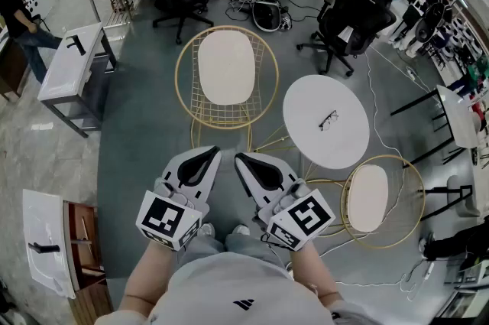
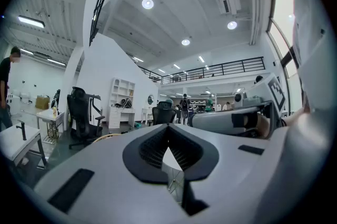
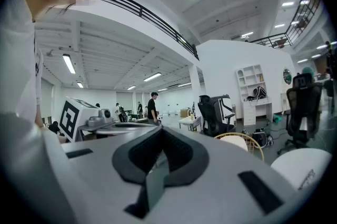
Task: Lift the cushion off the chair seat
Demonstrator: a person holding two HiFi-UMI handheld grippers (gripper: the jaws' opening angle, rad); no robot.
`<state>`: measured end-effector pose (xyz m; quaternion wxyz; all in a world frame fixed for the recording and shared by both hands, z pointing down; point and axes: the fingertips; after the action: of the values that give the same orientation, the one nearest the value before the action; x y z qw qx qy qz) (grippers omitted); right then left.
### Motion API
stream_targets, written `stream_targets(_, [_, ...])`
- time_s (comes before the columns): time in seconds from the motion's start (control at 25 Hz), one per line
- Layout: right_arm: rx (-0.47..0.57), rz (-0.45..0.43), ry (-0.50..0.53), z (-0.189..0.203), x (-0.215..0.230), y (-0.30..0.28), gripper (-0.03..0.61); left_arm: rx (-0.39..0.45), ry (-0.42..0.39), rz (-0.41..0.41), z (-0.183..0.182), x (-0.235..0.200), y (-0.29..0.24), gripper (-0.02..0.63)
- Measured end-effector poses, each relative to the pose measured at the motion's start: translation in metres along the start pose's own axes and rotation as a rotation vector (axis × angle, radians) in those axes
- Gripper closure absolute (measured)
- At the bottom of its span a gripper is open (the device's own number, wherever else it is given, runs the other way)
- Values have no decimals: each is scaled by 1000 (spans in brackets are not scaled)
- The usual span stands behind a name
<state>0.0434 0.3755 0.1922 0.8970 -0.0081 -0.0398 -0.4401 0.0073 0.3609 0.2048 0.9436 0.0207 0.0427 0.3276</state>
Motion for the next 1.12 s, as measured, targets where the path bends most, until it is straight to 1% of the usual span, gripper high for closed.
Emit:
stream_targets(0.52, [-5,6,4,0,3,-9,571,-10,-4,28,3,-4,-7,603])
stream_targets(0.68, [-7,10,-3,2,0,-18,571,-10,-8,24,2,-15,-4,603])
stream_targets(0.84, [-3,19,-26,7,-4,-30,571,-15,-39,26,5,-28,4,603])
stream_targets(0.92, [-3,24,-19,10,-8,-36,571,-17,-50,33,7,-36,7,603])
stream_targets(1.12, [-34,53,13,19,-6,-43,571,-14,-24,49,12,-51,3,603])
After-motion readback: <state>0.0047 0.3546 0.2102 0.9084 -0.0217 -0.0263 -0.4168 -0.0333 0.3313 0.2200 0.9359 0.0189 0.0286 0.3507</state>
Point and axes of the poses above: the fingertips, and each gripper's own axes: y backward along the fingers, x to its right, z out of its underside, and after that the axes turned 5 degrees about x, right-handed
